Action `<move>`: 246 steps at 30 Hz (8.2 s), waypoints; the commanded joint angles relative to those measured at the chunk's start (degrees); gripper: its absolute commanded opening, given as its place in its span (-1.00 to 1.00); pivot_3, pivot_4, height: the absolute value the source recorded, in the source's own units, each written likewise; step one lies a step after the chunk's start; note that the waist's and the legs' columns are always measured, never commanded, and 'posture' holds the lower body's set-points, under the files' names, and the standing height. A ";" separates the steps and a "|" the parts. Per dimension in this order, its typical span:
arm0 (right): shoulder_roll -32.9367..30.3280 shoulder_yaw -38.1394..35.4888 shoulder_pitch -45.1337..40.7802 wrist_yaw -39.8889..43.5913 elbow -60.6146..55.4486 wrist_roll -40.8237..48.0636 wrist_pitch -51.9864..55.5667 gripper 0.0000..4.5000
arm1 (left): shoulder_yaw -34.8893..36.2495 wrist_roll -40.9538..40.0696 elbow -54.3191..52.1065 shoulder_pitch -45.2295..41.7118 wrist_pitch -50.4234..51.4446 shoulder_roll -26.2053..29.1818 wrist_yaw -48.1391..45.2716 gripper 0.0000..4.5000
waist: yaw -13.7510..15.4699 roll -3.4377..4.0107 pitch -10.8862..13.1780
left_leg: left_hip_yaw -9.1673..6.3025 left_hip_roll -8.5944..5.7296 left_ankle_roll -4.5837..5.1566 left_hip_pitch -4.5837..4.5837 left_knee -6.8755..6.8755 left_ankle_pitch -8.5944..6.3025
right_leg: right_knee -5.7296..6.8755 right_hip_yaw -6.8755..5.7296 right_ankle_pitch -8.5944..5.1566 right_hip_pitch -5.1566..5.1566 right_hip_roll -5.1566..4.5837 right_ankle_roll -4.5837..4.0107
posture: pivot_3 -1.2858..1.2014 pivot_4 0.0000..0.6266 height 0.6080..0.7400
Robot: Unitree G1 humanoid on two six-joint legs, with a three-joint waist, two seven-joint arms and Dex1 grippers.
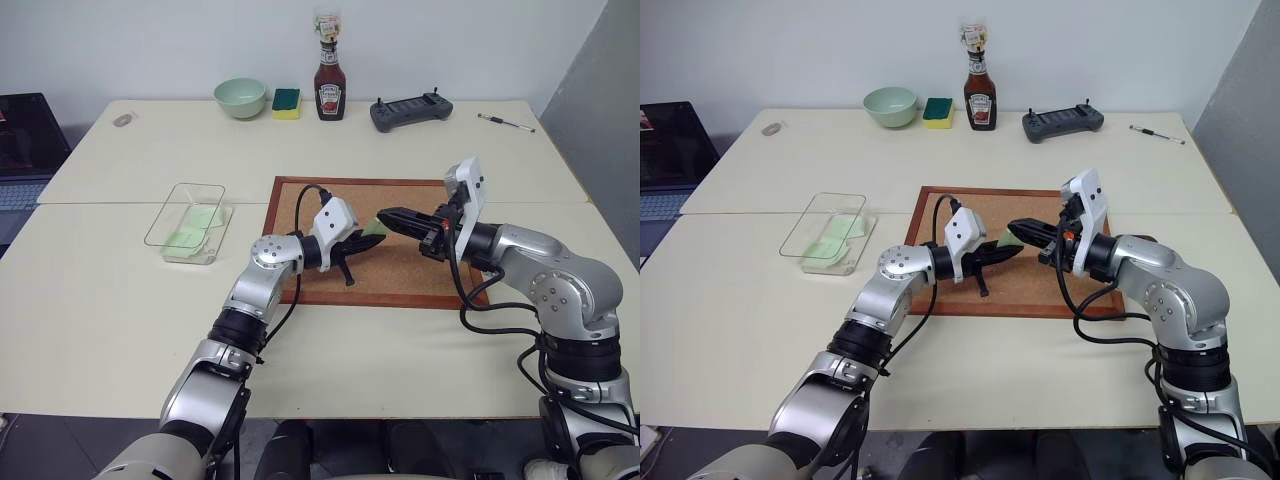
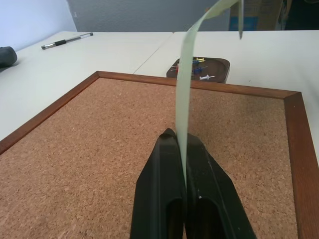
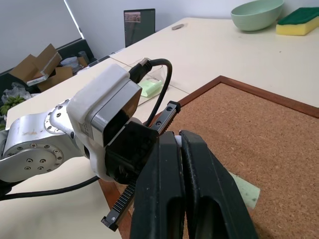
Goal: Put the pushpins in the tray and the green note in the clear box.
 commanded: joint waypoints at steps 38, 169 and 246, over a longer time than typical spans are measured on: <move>-4.33 6.73 2.48 3.65 -0.71 -14.33 -24.14 -1.00 | 10.88 -12.87 -18.55 3.53 32.72 0.17 11.19 -0.16 | -0.17 0.00 0.00 | -0.01 0.00 -0.04 -0.02 0.02 0.04 | 0.02 0.00 0.00 -0.02 0.00 0.00 | 0.03 -0.52 1.00; 3.86 0.30 -3.44 -1.66 -0.40 -3.72 -4.91 -1.00 | 3.07 -11.26 -13.53 -0.37 17.64 5.48 -4.60 -0.99 | -0.05 -0.05 0.02 | 0.01 0.00 -0.19 -0.05 0.02 0.12 | 0.00 0.00 0.02 -0.04 -0.04 0.02 | 0.03 -0.52 1.00; -15.95 -1.98 9.85 -6.85 23.20 -35.04 -27.68 0.41 | 0.76 -1.47 -13.19 3.78 5.48 6.20 -0.96 -1.00 | 0.03 -0.05 0.02 | 0.11 -0.05 -0.10 -0.08 0.06 0.14 | 0.00 0.05 0.03 -0.02 -0.08 0.04 | 0.03 -0.52 1.00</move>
